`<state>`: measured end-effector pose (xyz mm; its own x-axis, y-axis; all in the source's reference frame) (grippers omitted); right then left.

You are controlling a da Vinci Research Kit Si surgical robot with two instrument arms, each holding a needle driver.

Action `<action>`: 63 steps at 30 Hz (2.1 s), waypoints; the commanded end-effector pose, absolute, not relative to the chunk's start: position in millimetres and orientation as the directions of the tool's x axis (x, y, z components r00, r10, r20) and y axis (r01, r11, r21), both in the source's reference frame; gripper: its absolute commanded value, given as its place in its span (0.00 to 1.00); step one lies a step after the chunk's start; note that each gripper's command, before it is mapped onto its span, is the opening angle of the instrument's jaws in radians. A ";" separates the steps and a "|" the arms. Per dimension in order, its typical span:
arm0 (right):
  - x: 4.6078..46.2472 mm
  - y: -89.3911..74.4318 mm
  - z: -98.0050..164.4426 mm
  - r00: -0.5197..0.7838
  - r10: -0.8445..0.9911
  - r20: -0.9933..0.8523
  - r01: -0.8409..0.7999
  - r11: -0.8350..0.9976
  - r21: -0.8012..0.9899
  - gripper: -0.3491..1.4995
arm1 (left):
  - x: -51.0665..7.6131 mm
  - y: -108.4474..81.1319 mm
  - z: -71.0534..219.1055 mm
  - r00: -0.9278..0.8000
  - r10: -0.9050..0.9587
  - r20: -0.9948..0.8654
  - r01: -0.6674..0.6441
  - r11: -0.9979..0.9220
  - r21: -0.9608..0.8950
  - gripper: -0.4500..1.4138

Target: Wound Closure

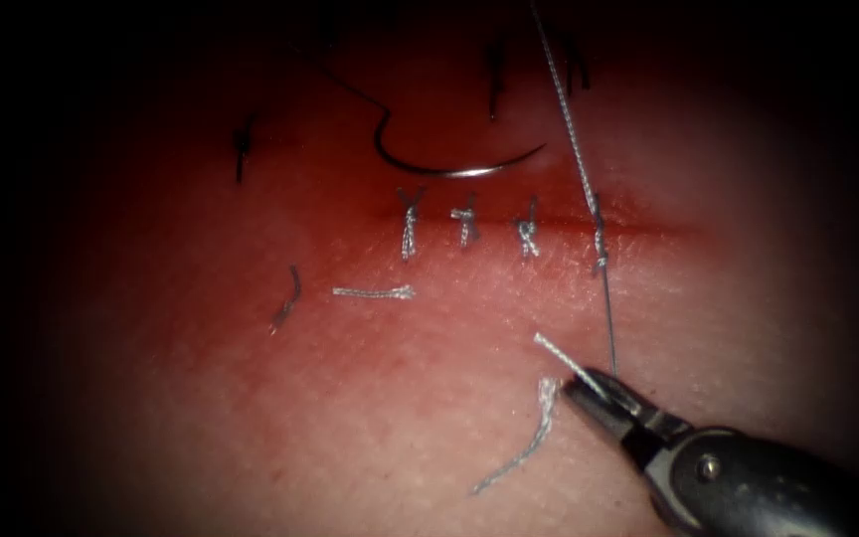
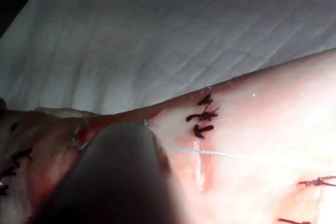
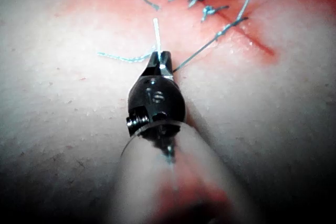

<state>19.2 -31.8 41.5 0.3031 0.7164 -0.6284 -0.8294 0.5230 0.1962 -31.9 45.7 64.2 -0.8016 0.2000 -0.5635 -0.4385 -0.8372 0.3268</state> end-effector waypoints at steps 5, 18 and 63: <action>20.4 -35.2 42.3 0.344 0.717 -0.607 -0.811 0.552 0.193 0.00 | -32.1 47.7 65.3 -0.799 0.197 -0.569 -0.445 -0.829 0.339 0.00; 20.8 -37.8 42.2 0.376 0.714 -0.590 -0.797 0.575 0.188 0.00 | -31.4 49.6 67.1 -0.796 0.193 -0.574 -0.464 -0.804 0.373 0.00; 15.5 -12.4 41.7 0.295 0.375 -0.879 -0.363 0.895 0.260 0.00 | -31.5 12.1 47.4 -0.775 0.043 -0.630 -0.267 -0.927 0.265 0.00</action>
<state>14.5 -13.0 41.1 0.2962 0.3769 -0.8776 -0.3646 0.8939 0.2608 -30.9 11.2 47.1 -0.7758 0.0423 -0.6296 -0.2646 -0.9276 0.2638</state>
